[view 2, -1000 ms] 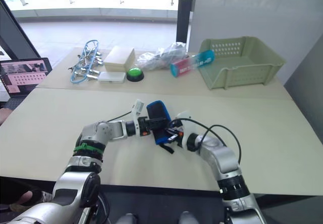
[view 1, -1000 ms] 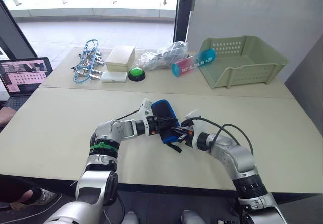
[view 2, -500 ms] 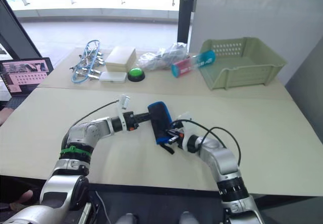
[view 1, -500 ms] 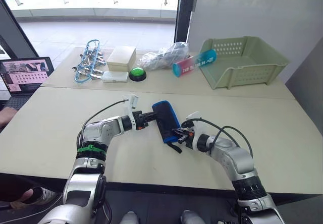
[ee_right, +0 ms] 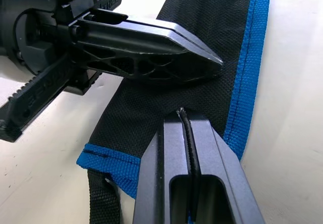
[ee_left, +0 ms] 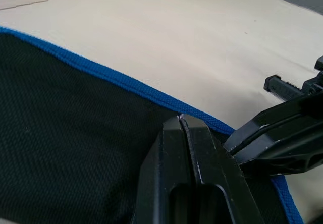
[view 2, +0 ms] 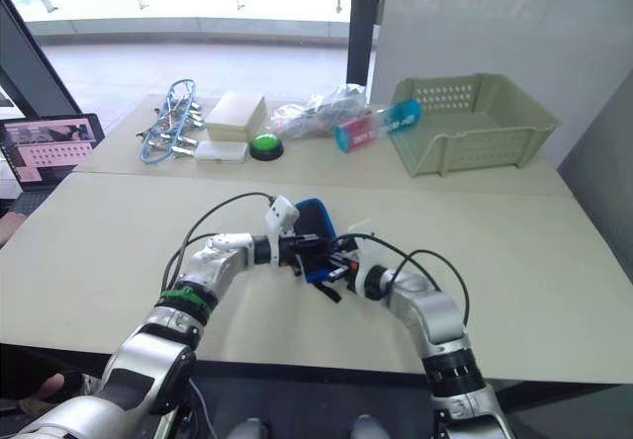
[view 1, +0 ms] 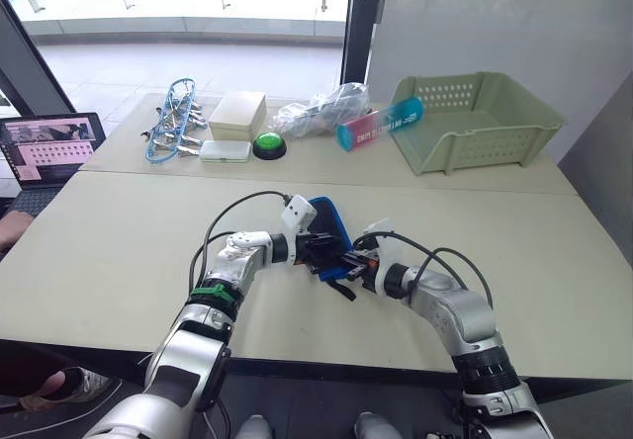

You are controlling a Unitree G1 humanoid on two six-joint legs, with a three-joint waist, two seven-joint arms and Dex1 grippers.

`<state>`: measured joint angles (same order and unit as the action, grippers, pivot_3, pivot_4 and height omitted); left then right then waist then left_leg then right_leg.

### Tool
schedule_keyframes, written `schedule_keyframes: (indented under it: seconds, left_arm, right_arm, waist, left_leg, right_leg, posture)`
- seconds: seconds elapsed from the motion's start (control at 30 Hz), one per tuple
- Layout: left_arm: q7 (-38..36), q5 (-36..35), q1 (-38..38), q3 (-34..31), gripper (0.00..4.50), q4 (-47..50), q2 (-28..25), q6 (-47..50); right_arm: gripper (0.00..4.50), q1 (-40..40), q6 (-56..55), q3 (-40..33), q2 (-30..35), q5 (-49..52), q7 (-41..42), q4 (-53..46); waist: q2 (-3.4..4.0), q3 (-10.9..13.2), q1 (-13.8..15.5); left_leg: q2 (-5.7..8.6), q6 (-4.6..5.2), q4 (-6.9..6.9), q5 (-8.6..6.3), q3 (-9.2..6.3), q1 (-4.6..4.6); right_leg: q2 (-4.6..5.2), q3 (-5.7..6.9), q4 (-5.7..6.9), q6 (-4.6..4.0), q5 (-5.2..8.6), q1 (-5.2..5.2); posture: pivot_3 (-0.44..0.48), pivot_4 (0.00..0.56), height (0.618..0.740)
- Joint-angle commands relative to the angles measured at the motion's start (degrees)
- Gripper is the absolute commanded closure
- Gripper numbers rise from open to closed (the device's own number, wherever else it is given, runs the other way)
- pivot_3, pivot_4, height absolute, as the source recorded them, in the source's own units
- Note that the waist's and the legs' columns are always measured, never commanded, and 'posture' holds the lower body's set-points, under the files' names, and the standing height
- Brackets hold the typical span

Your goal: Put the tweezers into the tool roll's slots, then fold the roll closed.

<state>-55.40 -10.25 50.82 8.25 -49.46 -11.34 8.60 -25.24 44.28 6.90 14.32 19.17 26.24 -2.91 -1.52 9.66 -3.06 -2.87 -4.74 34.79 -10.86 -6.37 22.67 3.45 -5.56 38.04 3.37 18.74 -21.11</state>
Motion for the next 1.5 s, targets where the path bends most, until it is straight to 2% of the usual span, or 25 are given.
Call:
schedule_keyframes:
  seconds: [0.03, 0.2, 0.37, 0.67, 0.93, 1.07, 1.2, 1.3, 1.47, 1.5]
  left_arm:
    - [2.44, 2.97, 1.19, -0.43, 4.46, -7.56, -0.24, -0.85]
    - [3.40, 3.01, 4.32, -1.91, 4.46, -12.95, -0.90, -1.61]
    - [7.36, 2.02, 9.10, -5.65, 4.46, -18.95, -2.48, 0.73]
    - [13.83, 4.14, 12.42, -8.96, 4.46, -24.18, -2.69, 1.57]
    - [11.03, 2.83, 14.41, -13.06, 4.46, -23.76, -2.53, -1.73]
    - [8.01, 1.25, 14.56, -16.05, 4.46, -22.48, -3.79, -3.41]
    - [-0.04, -2.17, 11.06, -18.88, 4.46, -14.83, -6.24, -10.38]
    - [-9.66, -7.62, 3.64, -20.31, 4.46, -1.12, -9.34, -5.91]
    - [-13.32, -11.29, -10.77, -19.73, 4.46, 19.62, -15.74, 1.99]
    - [-13.49, -11.85, -13.94, -20.33, 4.21, 23.29, -17.62, 3.08]
  right_arm:
    - [4.50, 2.40, 6.08, 2.94, 1.47, -2.39, -1.44, 2.01]
    - [4.50, 2.38, 8.31, 2.98, 1.38, -3.22, -3.68, 3.26]
    - [4.50, 2.39, 8.85, 2.91, 0.98, -2.72, -3.91, 3.25]
    - [4.50, 2.66, 9.02, 3.30, 0.53, -2.54, -3.61, 2.25]
    - [4.50, 2.90, 5.92, 2.56, -0.31, -2.02, -3.15, 0.51]
    - [4.50, 2.80, 4.56, 2.98, -0.18, -1.43, -1.61, -2.23]
    - [4.50, 2.56, 0.97, 1.06, -0.72, 0.49, -0.03, -8.08]
    - [4.50, 1.82, 1.20, -2.62, -1.63, 2.99, -1.14, -12.57]
    - [4.50, 2.16, 4.32, -7.04, -0.22, 7.18, -1.27, -19.52]
    - [4.24, 2.30, 5.31, -8.83, 0.28, 8.95, -1.18, -21.28]
  waist:
    - [0.00, -0.09, 0.11]
    - [-0.04, -0.21, -0.03]
    - [-0.05, -0.21, -0.73]
    - [-0.03, -0.23, -0.84]
    - [-0.04, -0.22, -0.81]
    - [-0.04, -0.20, -0.97]
    - [-0.01, -0.16, -1.18]
    - [0.08, -0.10, -1.49]
    - [0.23, 0.04, -1.14]
    - [0.23, 0.06, -1.12]
  left_leg:
    - [0.00, 0.00, 0.00, 0.00, 0.00, -0.01]
    - [0.01, 0.04, -0.01, -0.02, 0.00, -0.35]
    - [0.01, 0.09, -0.03, -0.05, 0.00, -0.61]
    - [0.00, 0.17, -0.08, -0.10, -0.01, -0.63]
    - [0.00, 0.16, -0.11, -0.10, -0.01, -0.58]
    - [0.00, 0.16, -0.11, -0.10, -0.01, -0.21]
    - [0.00, 0.16, -0.09, -0.09, -0.01, 0.25]
    - [-0.01, 0.05, -0.11, -0.01, -0.01, 0.70]
    - [-0.01, -0.04, -0.09, 0.04, -0.01, 0.84]
    - [-0.01, -0.04, -0.08, 0.04, -0.02, 0.85]
  right_leg:
    - [0.00, 0.00, 0.00, 0.00, 0.00, 0.01]
    - [0.00, -0.01, 0.00, 0.06, 0.03, 0.32]
    - [-0.01, 0.00, -0.02, 0.43, 0.25, 0.62]
    - [-0.01, 0.00, -0.03, 0.44, 0.25, 0.63]
    - [-0.01, 0.01, -0.04, 0.44, 0.25, 0.57]
    - [-0.01, 0.00, -0.01, 0.18, 0.10, 0.16]
    - [-0.02, 0.01, 0.04, 0.03, 0.01, -0.32]
    - [-0.02, -0.02, 0.22, -0.02, -0.01, -0.90]
    - [0.00, -0.01, 0.56, -0.03, -0.02, -1.12]
    - [0.00, -0.01, 0.52, -0.03, -0.02, -1.12]
  posture:
    - [0.000, 0.150, 0.740]
    - [0.000, 0.150, 0.740]
    - [0.000, 0.150, 0.740]
    - [0.000, 0.150, 0.740]
    - [0.000, 0.150, 0.740]
    - [0.000, 0.150, 0.740]
    - [0.000, 0.150, 0.740]
    - [0.000, 0.150, 0.740]
    - [0.000, 0.150, 0.740]
    - [0.000, 0.150, 0.740]
